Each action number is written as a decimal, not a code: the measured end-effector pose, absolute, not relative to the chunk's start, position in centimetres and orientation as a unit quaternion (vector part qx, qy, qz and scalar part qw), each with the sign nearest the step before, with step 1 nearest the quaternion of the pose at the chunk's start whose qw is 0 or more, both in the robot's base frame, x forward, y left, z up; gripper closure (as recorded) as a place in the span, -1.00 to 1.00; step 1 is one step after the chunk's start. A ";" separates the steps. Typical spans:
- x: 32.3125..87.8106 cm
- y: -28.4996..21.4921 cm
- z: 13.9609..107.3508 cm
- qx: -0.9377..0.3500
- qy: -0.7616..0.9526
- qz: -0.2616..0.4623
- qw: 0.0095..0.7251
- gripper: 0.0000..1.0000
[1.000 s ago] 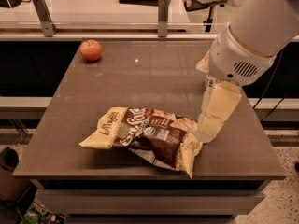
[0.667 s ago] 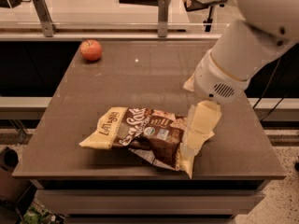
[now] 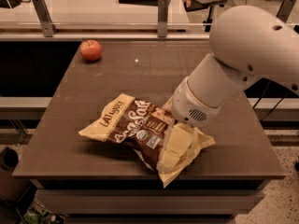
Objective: Move brown chip bag near apple
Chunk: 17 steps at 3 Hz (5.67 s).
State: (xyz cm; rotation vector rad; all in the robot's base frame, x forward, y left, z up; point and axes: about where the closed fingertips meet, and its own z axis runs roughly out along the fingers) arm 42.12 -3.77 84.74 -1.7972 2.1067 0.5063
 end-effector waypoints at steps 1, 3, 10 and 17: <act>41.5 -1.7 84.0 -0.637 0.729 0.189 0.165 -0.26; 41.5 -0.8 83.8 -0.640 0.725 0.194 0.165 0.67; 50.4 -3.3 88.6 -0.628 0.738 0.135 0.206 1.00; 66.9 -0.9 96.3 -0.531 0.794 0.084 0.283 1.00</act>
Offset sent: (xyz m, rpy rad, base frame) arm -0.0063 0.0432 -0.0200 0.0459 0.0163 0.0519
